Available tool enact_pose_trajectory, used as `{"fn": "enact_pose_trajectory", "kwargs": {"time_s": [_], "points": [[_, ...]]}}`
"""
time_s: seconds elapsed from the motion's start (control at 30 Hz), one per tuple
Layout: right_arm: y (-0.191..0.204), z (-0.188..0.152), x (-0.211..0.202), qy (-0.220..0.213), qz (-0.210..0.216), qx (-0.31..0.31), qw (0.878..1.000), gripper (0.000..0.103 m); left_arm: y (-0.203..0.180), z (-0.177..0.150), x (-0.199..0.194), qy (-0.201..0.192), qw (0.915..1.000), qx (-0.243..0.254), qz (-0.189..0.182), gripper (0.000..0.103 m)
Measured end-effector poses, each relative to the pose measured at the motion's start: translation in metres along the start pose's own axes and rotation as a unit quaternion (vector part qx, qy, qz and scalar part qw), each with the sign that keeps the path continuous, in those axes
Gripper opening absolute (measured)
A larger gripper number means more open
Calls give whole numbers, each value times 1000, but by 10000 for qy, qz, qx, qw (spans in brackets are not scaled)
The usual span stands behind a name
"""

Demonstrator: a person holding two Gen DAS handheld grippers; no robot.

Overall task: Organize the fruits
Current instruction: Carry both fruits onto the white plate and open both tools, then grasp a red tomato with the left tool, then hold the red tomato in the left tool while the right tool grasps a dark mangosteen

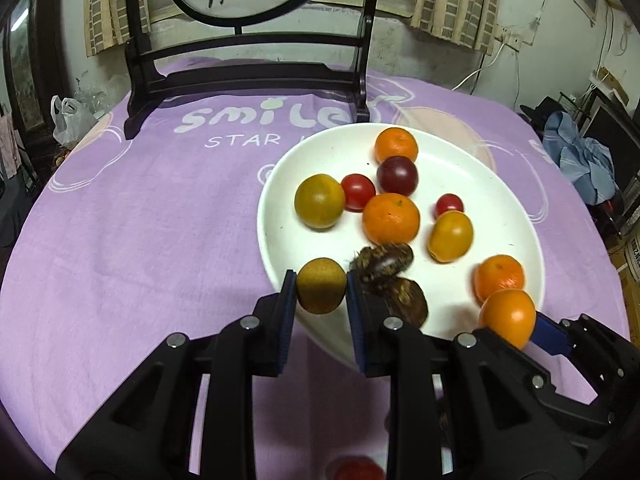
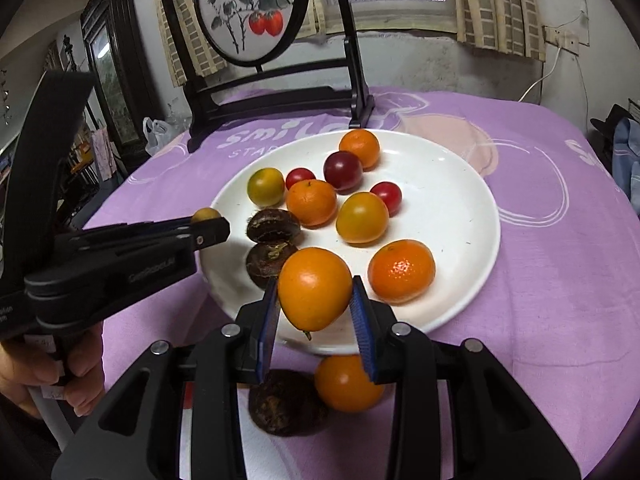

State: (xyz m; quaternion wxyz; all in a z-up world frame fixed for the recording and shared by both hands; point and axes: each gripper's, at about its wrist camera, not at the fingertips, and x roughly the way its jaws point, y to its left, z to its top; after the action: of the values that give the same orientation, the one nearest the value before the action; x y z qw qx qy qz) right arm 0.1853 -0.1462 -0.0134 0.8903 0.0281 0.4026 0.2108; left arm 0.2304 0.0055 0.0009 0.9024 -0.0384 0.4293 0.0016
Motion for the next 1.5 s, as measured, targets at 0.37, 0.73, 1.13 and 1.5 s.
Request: {"fn": "enact_pose_trajectory", "kwargs": {"time_s": [0.37,0.73,1.13,1.5], "points": [[-9,3,-16,-215,258,278,9990,55,1,4,-9,-206,9996,-202,-5,77],[0,-19,-47,-214,128,30,9997,59,9,-47,-56,-405,9991,-63,-73,82],[-22,-64,-67,-124,-19,507,9986,59,6,-97,-58,-103,9998,37,-166,81],[-18,-64,-66,-51,14,368,9993,59,-18,-116,-50,-25,9965,796,-254,29]]}}
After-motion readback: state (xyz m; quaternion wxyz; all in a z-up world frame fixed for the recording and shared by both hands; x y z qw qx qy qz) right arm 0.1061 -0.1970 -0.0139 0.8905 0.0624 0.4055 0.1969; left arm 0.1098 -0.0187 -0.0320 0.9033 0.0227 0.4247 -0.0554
